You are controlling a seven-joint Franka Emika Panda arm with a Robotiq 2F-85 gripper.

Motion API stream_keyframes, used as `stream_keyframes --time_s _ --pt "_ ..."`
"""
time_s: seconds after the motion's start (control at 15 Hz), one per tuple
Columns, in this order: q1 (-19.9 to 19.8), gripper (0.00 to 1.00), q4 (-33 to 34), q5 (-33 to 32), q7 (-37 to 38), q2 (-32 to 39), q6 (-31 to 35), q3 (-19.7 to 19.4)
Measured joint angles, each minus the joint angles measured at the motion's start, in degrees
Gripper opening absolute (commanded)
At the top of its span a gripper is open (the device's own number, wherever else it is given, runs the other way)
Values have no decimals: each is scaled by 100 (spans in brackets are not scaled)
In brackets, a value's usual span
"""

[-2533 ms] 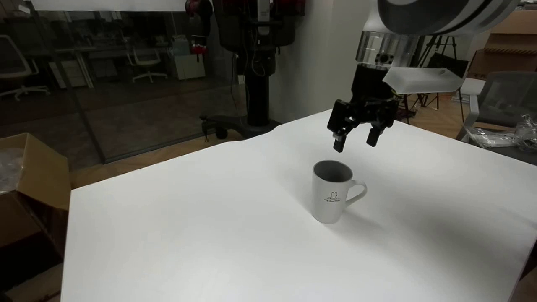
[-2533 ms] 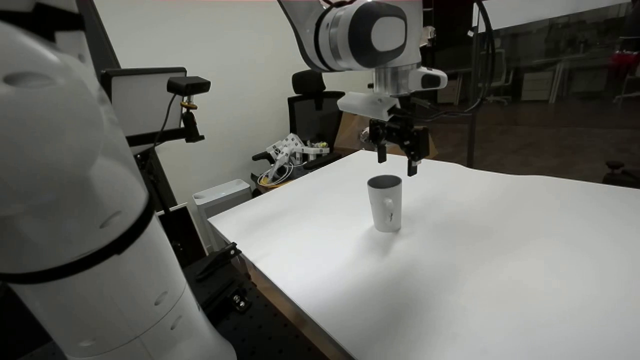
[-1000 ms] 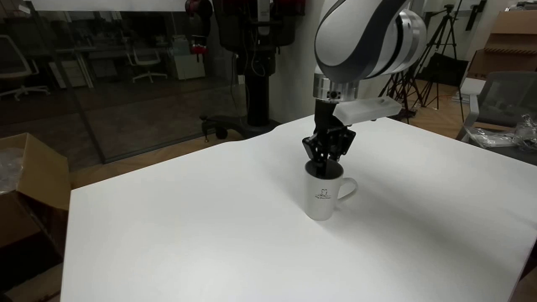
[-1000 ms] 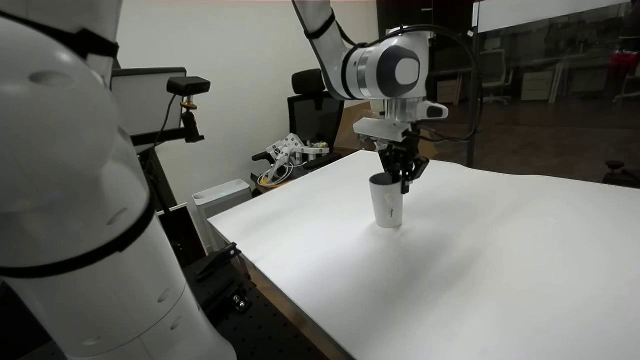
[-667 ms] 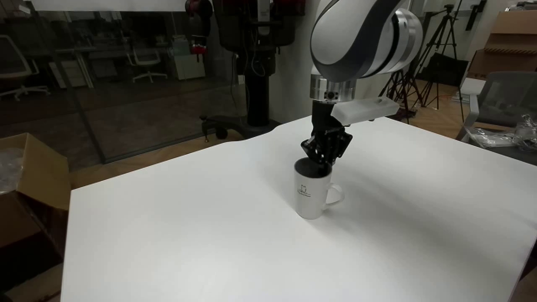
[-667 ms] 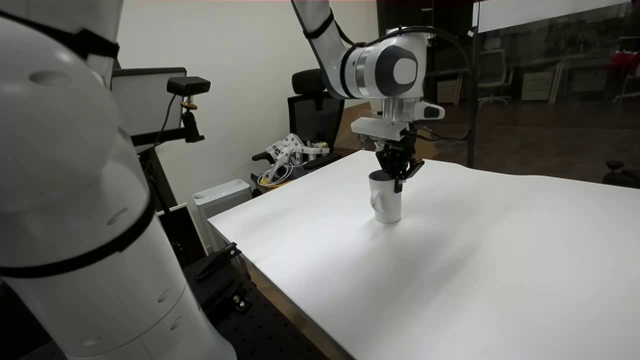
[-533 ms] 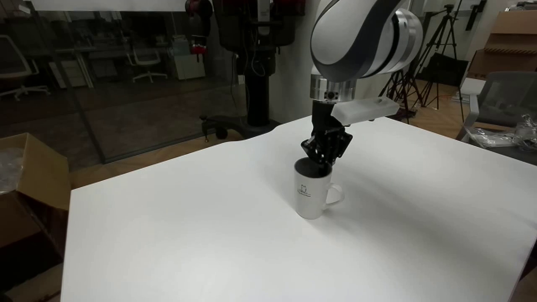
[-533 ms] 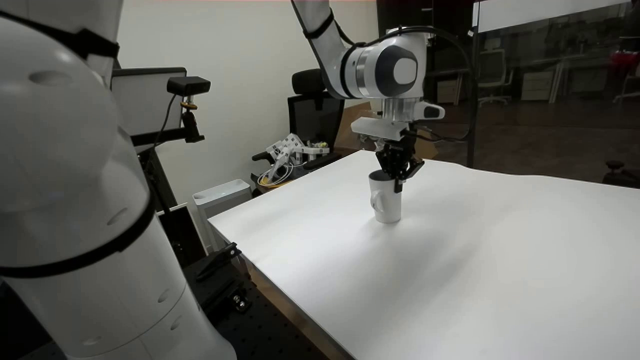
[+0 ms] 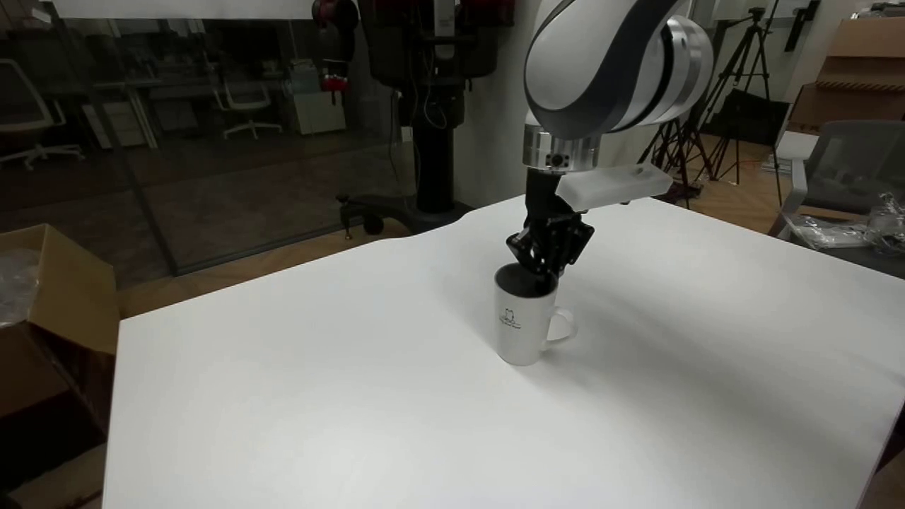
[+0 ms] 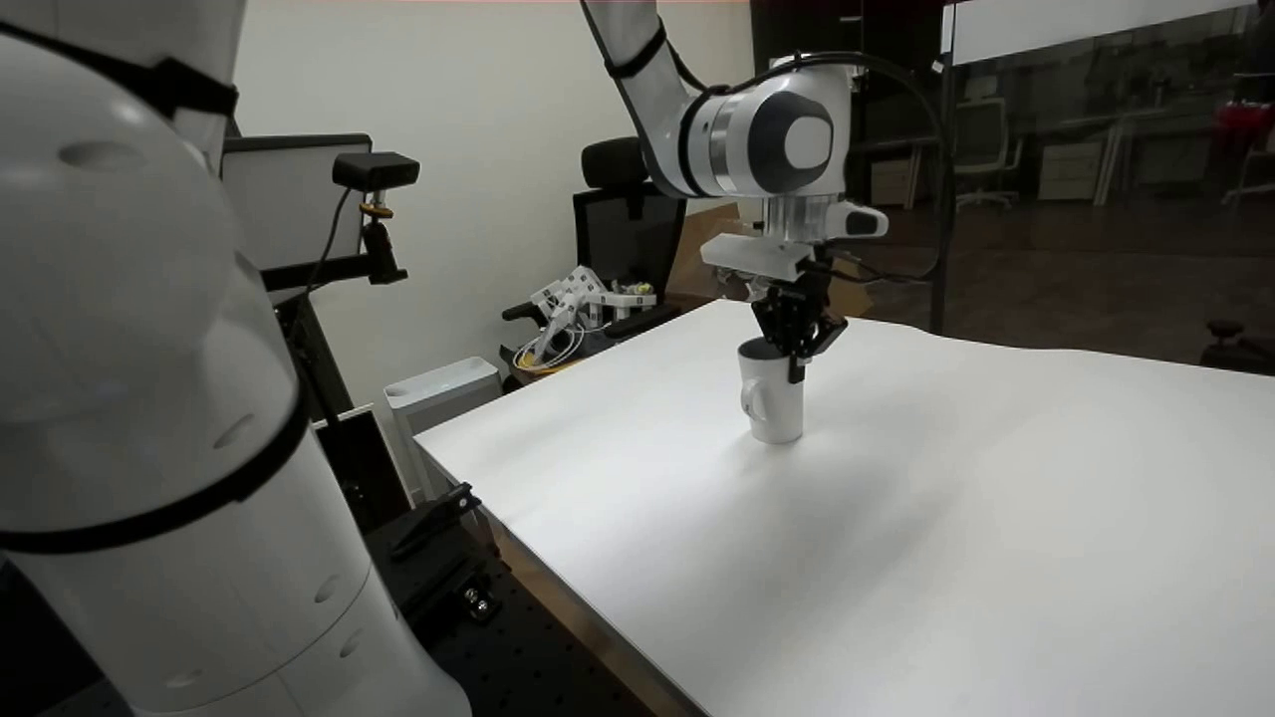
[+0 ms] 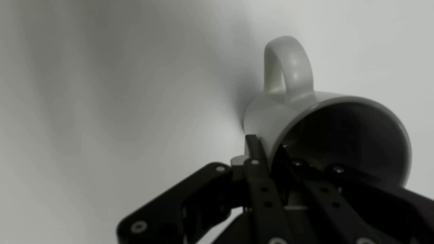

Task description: Move the white mug from left to right

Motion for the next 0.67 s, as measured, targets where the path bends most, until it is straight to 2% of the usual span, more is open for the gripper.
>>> stream_keyframes --time_s 0.4,0.67 --pt "18 2 84 15 1163 66 275 -449" --pt "-73 2 338 263 1717 189 -44 -732"
